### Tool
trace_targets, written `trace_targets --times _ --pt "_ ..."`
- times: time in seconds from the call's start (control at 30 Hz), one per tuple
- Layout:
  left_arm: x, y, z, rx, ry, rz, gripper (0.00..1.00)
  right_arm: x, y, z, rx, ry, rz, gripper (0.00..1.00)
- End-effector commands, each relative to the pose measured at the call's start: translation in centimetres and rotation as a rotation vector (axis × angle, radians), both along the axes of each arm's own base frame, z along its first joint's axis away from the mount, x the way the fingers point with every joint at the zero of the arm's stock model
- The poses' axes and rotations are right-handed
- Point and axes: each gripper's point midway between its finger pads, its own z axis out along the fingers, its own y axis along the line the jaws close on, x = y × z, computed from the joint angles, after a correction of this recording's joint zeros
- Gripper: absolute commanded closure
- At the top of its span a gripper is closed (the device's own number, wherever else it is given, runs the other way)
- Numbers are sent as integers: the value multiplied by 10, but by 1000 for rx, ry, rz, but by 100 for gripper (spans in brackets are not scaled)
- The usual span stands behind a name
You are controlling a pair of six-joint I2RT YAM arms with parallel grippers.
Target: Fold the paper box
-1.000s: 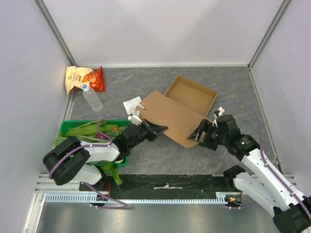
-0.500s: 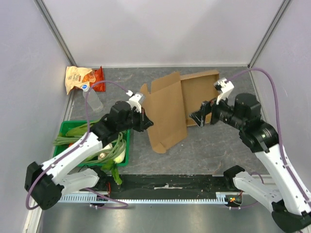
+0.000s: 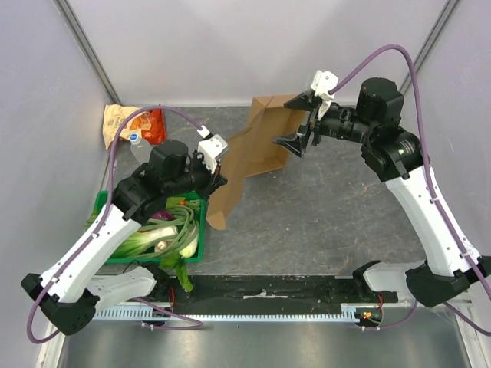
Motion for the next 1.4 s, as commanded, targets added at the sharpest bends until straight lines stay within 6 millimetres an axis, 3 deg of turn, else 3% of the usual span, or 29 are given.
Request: trace_targets --times 0.0,0.1,0.27,0.37,0.4,0.43,0.5,0.63,0.7,0.73,0.9,0.93,1.0,1.03,1.1,1.13,1.17,1.2,1.23,1.27,1.37 --pt "-1 4 29 72 -127 -104 98 -20 32 20 5 -112 162 2" --pt "0 9 40 100 -157 -108 98 -45 58 27 -7 -147 222 2" --pt "-7 16 50 141 -160 -129 98 -64 77 53 36 -186 243 4" --pt "-11 16 59 135 -175 -150 98 -64 87 47 8 -159 261 10" --pt "-11 18 60 138 -184 -147 98 -63 92 36 -21 -130 262 14" --pt "-11 19 63 136 -190 -142 98 -62 92 35 -31 -125 257 24" --pt "-13 21 63 148 -191 -149 98 -62 95 22 -72 -92 265 31" --pt "-16 23 67 152 -201 -155 98 -67 98 19 -77 -74 270 52" --pt "-18 24 69 148 -204 -158 98 -69 101 14 -89 -64 274 56" --pt "-18 24 70 148 -208 -159 98 -69 101 15 -91 -65 265 68" --pt "-22 27 76 138 -229 -160 98 -65 109 9 -103 -57 249 83" --pt "-23 28 78 135 -233 -157 98 -62 109 8 -100 -45 232 98" --pt "-20 29 85 108 -242 -122 90 -53 110 12 -78 -39 180 100" --pt "-22 31 92 81 -257 -104 73 -41 108 6 -73 -4 102 100" --pt "-18 30 110 -11 -288 -37 52 -29 96 31 32 -42 8 100" --pt "-25 35 125 -69 -321 -21 35 -18 91 15 43 -1 -35 100" --pt "-25 36 135 -113 -345 2 31 -11 72 27 122 31 -82 100" --pt "-25 36 151 -188 -365 38 28 -2 65 42 212 30 -97 100" --pt "-25 39 159 -223 -377 60 25 7 58 29 237 80 -115 100" --pt "-25 45 168 -250 -391 99 24 20 35 34 324 159 -153 100" --pt "-20 53 184 -325 -389 188 23 58 3 22 435 272 -265 100"
